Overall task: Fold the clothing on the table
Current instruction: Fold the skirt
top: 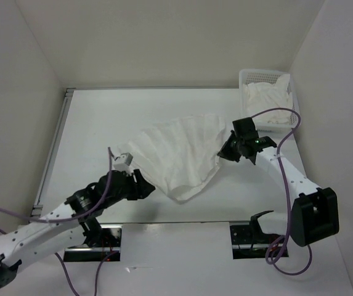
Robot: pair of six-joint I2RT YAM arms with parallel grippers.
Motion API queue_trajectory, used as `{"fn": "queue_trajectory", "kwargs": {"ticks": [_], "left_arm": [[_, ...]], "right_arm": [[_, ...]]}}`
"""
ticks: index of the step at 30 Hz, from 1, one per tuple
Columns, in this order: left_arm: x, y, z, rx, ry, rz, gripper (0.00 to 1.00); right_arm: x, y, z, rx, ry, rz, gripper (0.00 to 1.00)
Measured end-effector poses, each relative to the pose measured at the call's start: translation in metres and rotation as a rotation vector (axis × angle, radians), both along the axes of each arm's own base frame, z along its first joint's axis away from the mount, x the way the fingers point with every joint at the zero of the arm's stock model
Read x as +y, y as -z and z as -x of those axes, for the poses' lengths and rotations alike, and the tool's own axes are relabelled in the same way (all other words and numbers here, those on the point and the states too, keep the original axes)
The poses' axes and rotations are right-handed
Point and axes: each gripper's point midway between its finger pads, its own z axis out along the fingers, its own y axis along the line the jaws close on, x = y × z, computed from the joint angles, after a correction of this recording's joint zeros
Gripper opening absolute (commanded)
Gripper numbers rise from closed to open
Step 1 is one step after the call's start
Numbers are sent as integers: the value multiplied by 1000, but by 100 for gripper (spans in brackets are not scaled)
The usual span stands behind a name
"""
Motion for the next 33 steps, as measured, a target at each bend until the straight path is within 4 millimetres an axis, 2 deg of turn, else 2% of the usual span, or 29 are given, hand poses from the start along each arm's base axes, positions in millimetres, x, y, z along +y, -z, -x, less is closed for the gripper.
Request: {"fn": "queue_trajectory", "kwargs": {"ticks": [3,6,8,12,13,15,19,22,25,29,33], "left_arm": [[0,-32,20,-102,78,168,65],[0,-53,38,-179,136,326,61],[-4,-46,46,-168,163,384,55],[-6,-8,52,-57,167,329,51],[-6,-4,51,-37,159,306,59],[-10,0,46,14,146,245,87],[-40,15,22,151,129,126,93],[-64,29,6,221,131,70,93],[-85,24,-12,221,134,73,93],[-98,6,-23,179,134,121,93],[-94,7,-30,171,77,114,90]], "right_arm": [[-2,11,4,41,-20,28,0],[-2,12,4,44,-33,39,0],[-3,10,2,38,-38,43,0],[-5,9,1,34,-41,52,0],[-5,9,2,36,-41,55,0],[-6,10,3,41,-42,60,0],[-8,10,4,49,-42,67,0],[-10,9,5,50,-36,72,0],[-13,4,6,38,-30,74,0],[-22,-4,5,12,-10,70,0],[-26,-9,3,-5,1,66,0]]}}
